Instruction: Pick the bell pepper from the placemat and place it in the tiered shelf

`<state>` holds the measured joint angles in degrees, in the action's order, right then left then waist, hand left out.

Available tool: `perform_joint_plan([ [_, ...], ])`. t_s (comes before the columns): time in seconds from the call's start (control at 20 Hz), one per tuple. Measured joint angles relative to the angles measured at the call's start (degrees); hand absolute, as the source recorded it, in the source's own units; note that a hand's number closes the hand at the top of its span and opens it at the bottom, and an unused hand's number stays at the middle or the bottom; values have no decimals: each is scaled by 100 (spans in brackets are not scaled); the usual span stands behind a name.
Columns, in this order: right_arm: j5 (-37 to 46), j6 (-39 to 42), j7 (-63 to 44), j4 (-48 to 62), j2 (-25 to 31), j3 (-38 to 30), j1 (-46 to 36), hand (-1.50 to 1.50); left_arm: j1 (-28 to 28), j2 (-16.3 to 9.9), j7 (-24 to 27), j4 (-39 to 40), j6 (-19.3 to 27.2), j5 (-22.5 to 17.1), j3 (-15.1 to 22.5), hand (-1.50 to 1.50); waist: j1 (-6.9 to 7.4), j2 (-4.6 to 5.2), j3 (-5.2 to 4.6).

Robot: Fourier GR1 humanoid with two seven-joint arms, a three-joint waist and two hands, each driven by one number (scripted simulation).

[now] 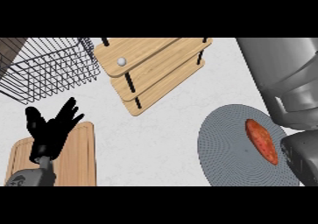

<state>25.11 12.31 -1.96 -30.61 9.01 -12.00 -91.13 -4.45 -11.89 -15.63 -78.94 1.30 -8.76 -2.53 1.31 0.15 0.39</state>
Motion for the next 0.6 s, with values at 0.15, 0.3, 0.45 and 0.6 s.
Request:
perform_joint_plan([
  [0.15,-364,-24,-129,77,15,-380,-63,-150,34,-14,44,-52,-50,-18,-9,0,1,-4,-9],
  [0.3,-742,35,-308,162,70,-744,-172,-150,24,14,-16,-60,10,30,5,0,-5,-4,-4],
  [0.45,-1102,57,-479,301,249,-1129,-284,-150,26,18,44,-50,-32,11,-10,0,11,5,-11],
  [0.6,-1284,-220,-629,381,394,-1381,-384,-150,26,13,115,-18,-69,16,-24,0,14,8,-10],
])
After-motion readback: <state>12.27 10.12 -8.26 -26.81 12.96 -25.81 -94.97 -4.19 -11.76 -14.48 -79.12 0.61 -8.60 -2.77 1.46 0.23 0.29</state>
